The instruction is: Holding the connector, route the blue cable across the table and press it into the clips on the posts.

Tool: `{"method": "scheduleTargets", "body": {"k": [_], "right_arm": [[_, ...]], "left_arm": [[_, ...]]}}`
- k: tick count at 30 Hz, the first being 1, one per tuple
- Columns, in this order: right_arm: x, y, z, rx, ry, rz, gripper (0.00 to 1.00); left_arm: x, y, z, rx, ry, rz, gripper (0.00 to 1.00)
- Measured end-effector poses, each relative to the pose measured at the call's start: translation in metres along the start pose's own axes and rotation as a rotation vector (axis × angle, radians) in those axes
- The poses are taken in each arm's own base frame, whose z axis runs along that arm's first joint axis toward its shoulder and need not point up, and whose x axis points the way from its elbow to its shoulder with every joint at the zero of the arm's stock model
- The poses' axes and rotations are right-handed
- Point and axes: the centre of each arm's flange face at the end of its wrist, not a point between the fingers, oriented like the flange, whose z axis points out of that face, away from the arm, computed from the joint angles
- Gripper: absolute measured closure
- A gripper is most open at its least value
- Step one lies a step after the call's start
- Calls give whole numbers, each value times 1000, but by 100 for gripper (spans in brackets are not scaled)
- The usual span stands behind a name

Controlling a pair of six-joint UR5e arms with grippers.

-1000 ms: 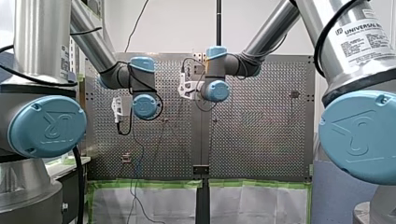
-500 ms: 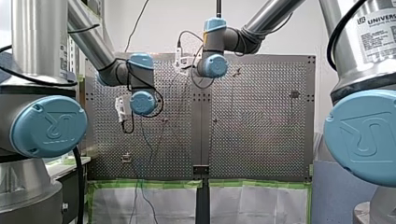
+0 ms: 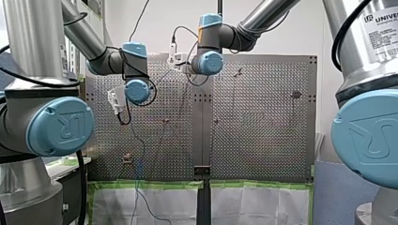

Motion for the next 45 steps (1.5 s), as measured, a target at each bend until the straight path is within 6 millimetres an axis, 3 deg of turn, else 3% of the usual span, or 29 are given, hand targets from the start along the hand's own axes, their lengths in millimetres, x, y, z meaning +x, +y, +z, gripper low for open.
{"method": "scheduleTargets", "body": {"k": [7, 15, 26, 36, 45], "right_arm": [[12, -5, 10, 19, 18, 37, 100], [10, -8, 27, 29, -13, 42, 100], [35, -12, 48, 37, 33, 75, 100], [29, -28, 63, 63, 26, 91, 100], [25, -41, 80, 80, 38, 124, 100]], "left_arm": [[-11, 9, 22, -22, -25, -64, 100], [-32, 20, 52, -80, -71, -118, 100], [-54, 33, 79, -90, -105, -108, 100], [-75, 27, 97, -77, -138, -116, 100], [-78, 35, 109, -101, -147, -111, 100]]}}
